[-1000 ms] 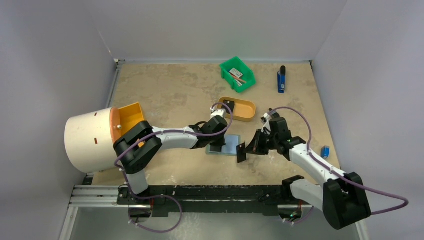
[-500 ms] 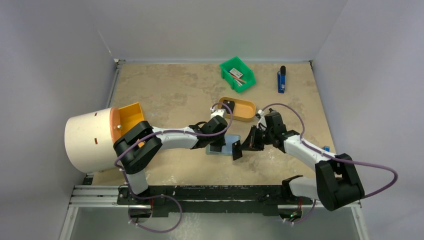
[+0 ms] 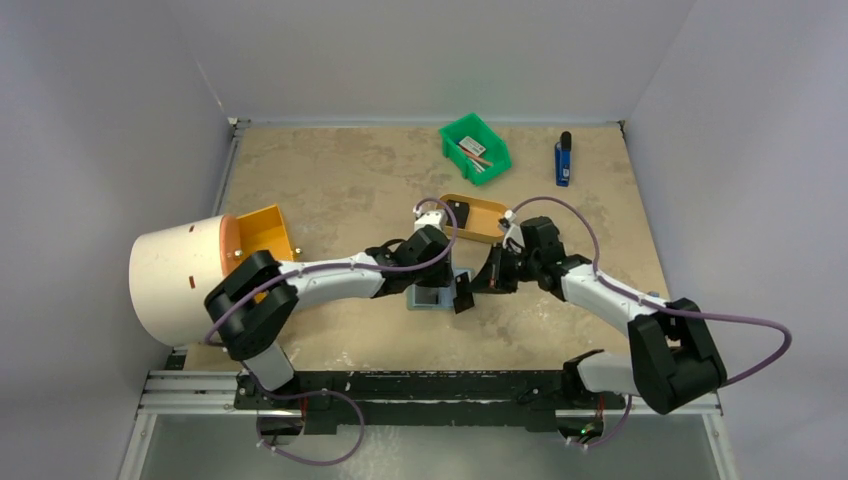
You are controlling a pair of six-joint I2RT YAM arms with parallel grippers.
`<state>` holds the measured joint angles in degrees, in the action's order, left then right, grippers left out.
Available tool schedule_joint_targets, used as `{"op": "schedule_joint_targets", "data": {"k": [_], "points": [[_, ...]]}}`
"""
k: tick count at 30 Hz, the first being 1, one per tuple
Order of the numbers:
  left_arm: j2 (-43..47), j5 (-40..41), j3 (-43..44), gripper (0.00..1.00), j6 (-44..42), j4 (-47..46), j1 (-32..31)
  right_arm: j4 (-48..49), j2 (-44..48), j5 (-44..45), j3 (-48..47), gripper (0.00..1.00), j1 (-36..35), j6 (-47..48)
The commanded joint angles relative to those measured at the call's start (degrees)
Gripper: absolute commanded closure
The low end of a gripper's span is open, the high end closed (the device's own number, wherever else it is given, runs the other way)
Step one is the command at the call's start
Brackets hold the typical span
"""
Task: Put the credit cards into the card holder
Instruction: Turn over the card slot in the card holder.
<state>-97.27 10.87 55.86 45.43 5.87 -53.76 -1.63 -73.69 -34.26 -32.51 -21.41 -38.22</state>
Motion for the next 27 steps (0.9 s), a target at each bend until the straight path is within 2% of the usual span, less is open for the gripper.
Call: {"op": "schedule_joint_targets", "data": {"k": [1,12,22,27], "points": [[7.90,3.62,-0.03,0.58,0.09,1.83,-0.07,3.26,-1.58,-1.63,-3.92,1.00,-1.85,-0.81],[17.78,10.18,-4.28,0.57,0.81,5.88,-0.08,5.32,-9.08,1.40,-8.25,1.00,-5.60,-1.93],[15.12,9.26,-5.60,0.66,0.44,2.74,-0.05,6.78,-13.89,2.56,-10.29,1.00,-7.61,-2.61],[10.64,8.04,-5.44,0.77,-0.41,-0.60,0.05,4.25,-10.20,4.25,-9.60,1.00,-7.63,-2.04]]}}
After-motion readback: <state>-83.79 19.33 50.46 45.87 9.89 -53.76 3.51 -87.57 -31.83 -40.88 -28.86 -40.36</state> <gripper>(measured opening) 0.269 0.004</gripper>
